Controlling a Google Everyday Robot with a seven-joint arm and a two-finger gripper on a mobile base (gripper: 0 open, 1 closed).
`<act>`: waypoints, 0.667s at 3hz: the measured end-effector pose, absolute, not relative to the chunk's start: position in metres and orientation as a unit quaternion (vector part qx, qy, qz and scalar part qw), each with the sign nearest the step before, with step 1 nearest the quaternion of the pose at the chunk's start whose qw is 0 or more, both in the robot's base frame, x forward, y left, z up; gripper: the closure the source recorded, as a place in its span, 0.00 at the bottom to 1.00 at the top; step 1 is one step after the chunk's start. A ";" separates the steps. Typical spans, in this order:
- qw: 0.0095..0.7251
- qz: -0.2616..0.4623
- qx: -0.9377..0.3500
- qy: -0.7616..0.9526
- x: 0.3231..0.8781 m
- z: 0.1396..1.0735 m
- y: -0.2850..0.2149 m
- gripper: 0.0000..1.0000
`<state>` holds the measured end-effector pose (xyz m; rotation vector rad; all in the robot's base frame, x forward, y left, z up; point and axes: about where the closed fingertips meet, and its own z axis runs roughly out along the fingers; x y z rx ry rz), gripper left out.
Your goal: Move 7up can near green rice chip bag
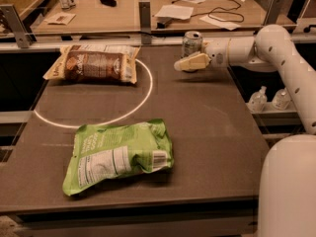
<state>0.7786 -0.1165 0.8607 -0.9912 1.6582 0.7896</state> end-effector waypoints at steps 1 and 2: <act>0.508 0.338 -0.409 0.679 0.780 0.863 -0.107 0.41; 0.512 0.340 -0.414 0.671 0.780 0.867 -0.105 0.64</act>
Offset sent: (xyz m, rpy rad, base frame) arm 0.0012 0.0039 0.0147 0.0353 -0.0451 0.0277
